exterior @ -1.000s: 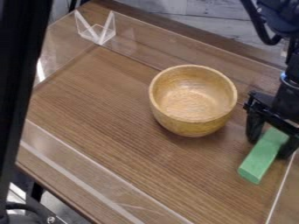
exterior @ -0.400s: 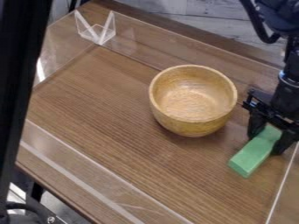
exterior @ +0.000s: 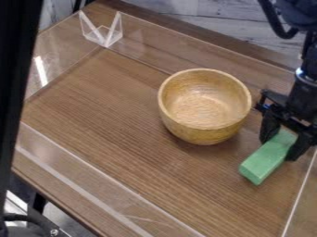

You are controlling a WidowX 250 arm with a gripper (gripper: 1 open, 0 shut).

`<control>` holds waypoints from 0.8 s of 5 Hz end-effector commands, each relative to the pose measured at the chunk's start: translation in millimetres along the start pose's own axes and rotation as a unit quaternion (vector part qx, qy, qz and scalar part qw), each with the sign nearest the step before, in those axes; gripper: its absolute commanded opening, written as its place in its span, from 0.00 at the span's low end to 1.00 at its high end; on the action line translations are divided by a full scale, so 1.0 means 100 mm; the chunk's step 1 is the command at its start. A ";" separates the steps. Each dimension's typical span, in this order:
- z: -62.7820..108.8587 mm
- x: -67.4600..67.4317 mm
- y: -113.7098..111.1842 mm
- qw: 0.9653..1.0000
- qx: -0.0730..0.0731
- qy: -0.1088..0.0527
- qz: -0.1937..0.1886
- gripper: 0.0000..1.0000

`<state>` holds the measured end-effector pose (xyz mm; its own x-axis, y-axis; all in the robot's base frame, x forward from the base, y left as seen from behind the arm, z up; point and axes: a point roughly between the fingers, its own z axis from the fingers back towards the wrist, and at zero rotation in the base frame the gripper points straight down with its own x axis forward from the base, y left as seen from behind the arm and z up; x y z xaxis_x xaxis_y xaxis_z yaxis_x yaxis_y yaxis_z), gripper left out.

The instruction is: Put the green block in the brown bowl

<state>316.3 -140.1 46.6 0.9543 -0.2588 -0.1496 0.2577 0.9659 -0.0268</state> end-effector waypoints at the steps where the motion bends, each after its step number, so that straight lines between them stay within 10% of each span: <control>1: 0.58 0.01 0.09 0.998 -0.001 -0.068 0.011 0.00; 4: 1.22 -0.41 0.80 0.992 0.003 -0.110 0.063 0.00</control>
<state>315.8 -55.2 153.2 0.9912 -0.1318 0.0087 0.1319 0.9911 -0.0154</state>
